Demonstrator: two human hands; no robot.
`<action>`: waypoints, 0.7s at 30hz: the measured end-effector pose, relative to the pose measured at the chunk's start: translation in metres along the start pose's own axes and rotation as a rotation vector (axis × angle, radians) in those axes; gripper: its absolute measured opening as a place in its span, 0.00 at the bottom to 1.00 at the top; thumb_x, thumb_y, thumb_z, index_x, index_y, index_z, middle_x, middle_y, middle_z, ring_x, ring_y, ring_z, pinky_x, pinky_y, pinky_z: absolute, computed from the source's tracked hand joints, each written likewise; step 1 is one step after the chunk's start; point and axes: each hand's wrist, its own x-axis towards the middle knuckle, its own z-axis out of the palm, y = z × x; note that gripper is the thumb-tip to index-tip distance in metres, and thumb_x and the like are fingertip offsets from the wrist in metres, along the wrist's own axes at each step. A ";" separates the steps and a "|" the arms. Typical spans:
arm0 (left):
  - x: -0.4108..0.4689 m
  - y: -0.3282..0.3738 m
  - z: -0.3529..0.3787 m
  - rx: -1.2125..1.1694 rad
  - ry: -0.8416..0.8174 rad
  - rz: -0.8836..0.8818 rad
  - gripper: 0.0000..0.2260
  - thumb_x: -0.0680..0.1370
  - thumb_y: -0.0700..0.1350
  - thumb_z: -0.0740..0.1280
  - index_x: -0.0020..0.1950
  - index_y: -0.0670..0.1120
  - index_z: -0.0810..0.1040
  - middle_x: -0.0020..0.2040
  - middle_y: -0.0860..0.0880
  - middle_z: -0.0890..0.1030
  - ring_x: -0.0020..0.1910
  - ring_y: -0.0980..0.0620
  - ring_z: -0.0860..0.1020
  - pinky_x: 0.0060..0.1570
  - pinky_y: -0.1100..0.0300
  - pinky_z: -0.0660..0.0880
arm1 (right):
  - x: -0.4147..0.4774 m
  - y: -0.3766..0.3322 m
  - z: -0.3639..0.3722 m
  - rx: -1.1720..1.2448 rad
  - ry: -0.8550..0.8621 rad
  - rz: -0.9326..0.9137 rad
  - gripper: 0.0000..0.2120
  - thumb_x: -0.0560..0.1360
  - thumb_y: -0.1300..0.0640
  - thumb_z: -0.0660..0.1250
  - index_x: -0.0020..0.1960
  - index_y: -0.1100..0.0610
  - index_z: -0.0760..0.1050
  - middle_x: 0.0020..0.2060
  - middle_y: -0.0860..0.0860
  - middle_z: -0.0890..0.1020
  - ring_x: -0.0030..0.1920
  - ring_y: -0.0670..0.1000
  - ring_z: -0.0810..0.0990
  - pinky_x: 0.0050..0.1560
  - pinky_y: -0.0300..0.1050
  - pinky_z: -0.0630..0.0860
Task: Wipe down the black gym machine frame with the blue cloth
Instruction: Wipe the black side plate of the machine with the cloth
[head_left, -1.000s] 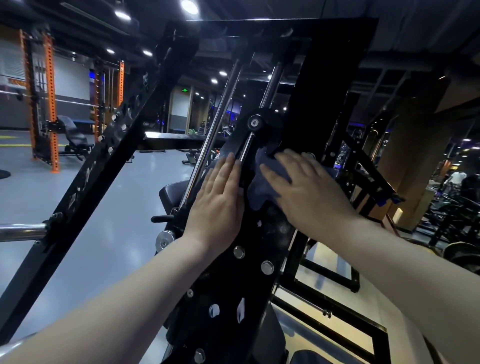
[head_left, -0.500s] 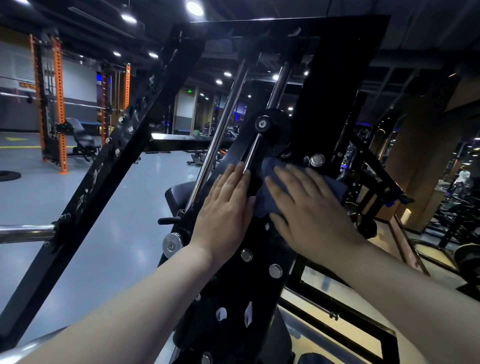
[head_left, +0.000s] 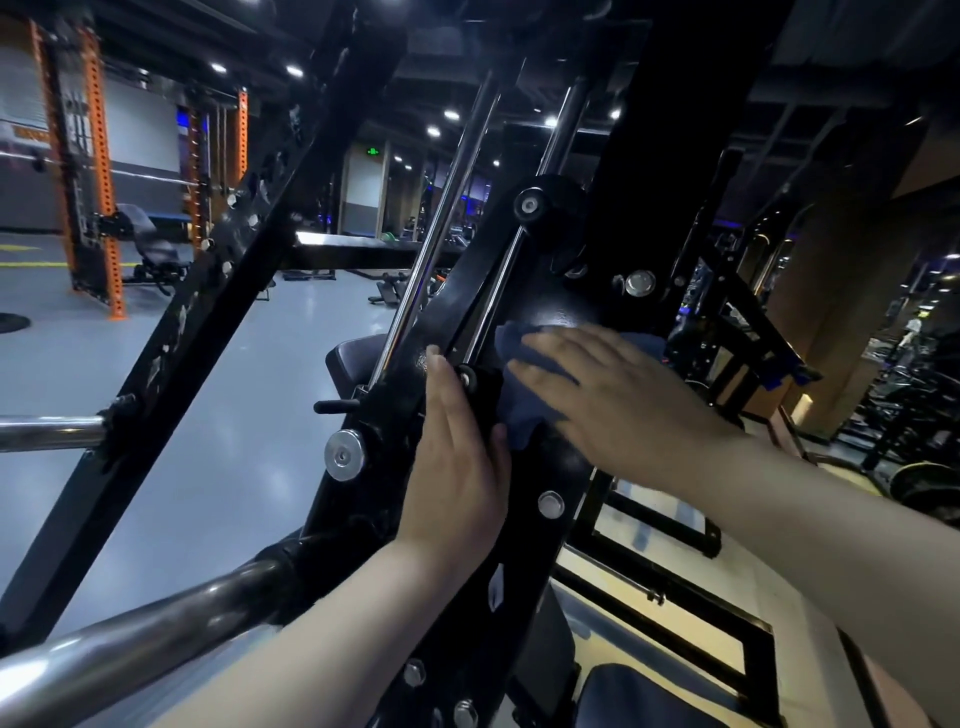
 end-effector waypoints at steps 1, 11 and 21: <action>-0.002 0.003 0.003 -0.014 0.010 -0.031 0.34 0.84 0.44 0.56 0.81 0.39 0.37 0.82 0.38 0.44 0.82 0.49 0.43 0.79 0.57 0.50 | 0.004 0.005 -0.002 -0.005 -0.003 0.041 0.31 0.71 0.54 0.74 0.73 0.56 0.73 0.72 0.58 0.73 0.72 0.61 0.72 0.75 0.57 0.62; -0.052 -0.006 0.036 0.111 -0.077 -0.049 0.29 0.85 0.47 0.51 0.81 0.34 0.46 0.82 0.38 0.47 0.82 0.45 0.44 0.80 0.49 0.51 | -0.008 -0.011 0.001 -0.029 -0.038 -0.004 0.29 0.78 0.50 0.65 0.77 0.56 0.68 0.76 0.59 0.69 0.75 0.60 0.67 0.78 0.56 0.57; -0.056 -0.008 0.038 0.181 -0.091 -0.093 0.28 0.85 0.49 0.46 0.81 0.35 0.51 0.83 0.39 0.45 0.82 0.45 0.41 0.79 0.47 0.44 | -0.017 -0.038 0.002 -0.015 -0.080 0.074 0.24 0.79 0.49 0.58 0.73 0.54 0.73 0.75 0.57 0.70 0.76 0.60 0.67 0.76 0.60 0.62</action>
